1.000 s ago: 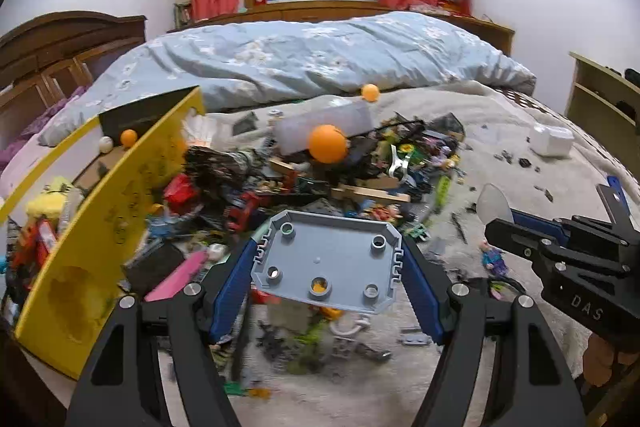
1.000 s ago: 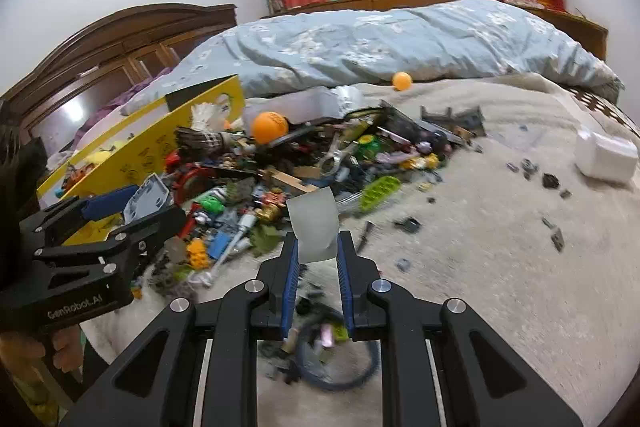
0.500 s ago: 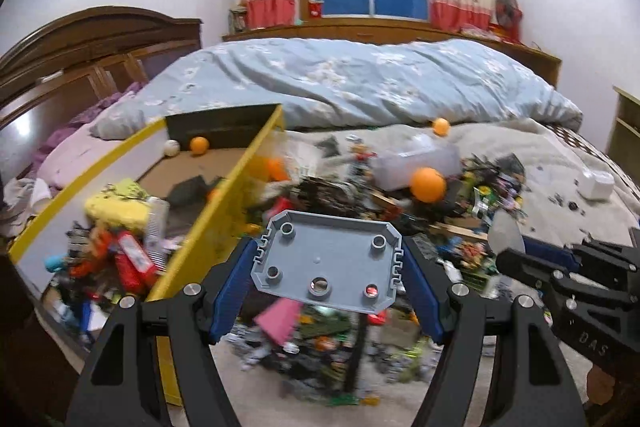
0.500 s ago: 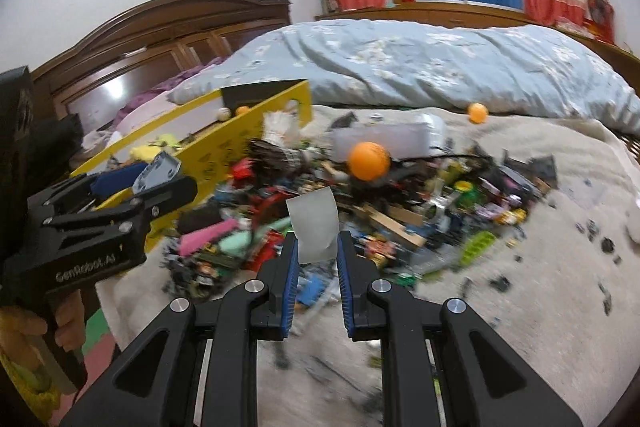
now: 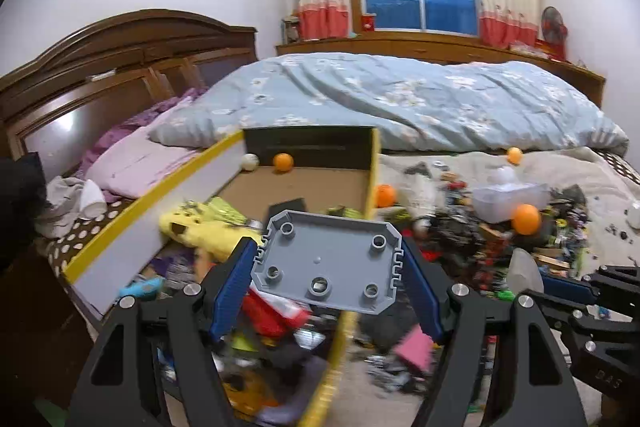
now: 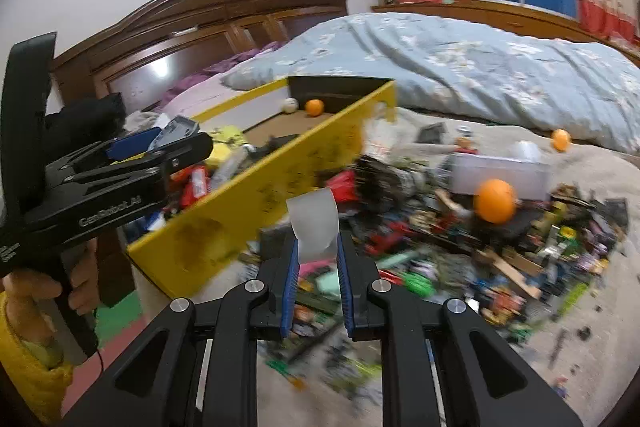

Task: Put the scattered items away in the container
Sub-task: 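Carry both held items over the yellow box and open both tools to drop them, then move both open tools back over the toy pile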

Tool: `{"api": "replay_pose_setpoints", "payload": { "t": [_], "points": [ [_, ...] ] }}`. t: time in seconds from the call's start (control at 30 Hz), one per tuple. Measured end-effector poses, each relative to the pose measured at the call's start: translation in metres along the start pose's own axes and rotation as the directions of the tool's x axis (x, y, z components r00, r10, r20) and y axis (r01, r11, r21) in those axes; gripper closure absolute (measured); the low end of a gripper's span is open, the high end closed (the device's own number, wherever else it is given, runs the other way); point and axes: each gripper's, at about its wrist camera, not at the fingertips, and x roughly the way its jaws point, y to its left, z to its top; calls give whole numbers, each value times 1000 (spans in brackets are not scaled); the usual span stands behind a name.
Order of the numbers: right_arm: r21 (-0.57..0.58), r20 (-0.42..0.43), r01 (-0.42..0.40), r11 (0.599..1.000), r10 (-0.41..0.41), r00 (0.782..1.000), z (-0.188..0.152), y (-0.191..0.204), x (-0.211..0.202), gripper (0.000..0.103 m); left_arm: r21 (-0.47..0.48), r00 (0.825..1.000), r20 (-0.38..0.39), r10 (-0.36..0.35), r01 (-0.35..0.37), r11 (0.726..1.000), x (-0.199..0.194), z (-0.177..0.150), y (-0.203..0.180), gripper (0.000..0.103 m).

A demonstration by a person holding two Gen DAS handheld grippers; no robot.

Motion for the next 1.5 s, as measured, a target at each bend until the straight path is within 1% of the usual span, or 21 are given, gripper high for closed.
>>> {"api": "replay_pose_setpoints", "payload": {
  "t": [0.23, 0.37, 0.47, 0.67, 0.87, 0.93, 0.97, 1.03, 1.13, 1.5],
  "points": [
    [-65, -23, -97, 993, 96, 995, 19, 45, 27, 84, -40, 996, -5, 85, -85, 996, 14, 5, 52, 32],
    [-102, -40, -148, 984, 145, 989, 26, 69, 41, 84, -59, 991, -24, 131, -132, 989, 27, 5, 80, 32],
    [-128, -60, -173, 976, 167, 984, 29, 88, 54, 84, -72, 986, -48, 160, -163, 984, 40, 4, 100, 32],
    [-147, -95, -208, 967, 196, 976, 27, 108, 72, 84, -80, 979, -87, 182, -189, 979, 55, -3, 121, 31],
    [-153, -120, -222, 963, 205, 971, 24, 115, 84, 84, -92, 976, -107, 190, -200, 975, 61, -8, 130, 31],
    [-154, -119, -238, 959, 221, 968, 24, 117, 85, 81, -96, 975, -115, 191, -202, 975, 62, -10, 131, 31],
    [-149, -112, -245, 958, 229, 967, 24, 117, 84, 81, -99, 975, -117, 191, -203, 974, 62, -10, 132, 30],
    [-144, -96, -243, 959, 230, 968, 25, 118, 83, 80, -104, 973, -120, 198, -210, 972, 63, -10, 133, 24],
    [-153, -79, -222, 963, 213, 974, 25, 119, 79, 79, -101, 969, -124, 214, -227, 969, 61, -10, 132, 24],
    [-123, -53, -214, 969, 209, 977, 27, 109, 62, 78, -101, 974, -116, 194, -206, 973, 51, -6, 120, 24]
  ]
}}
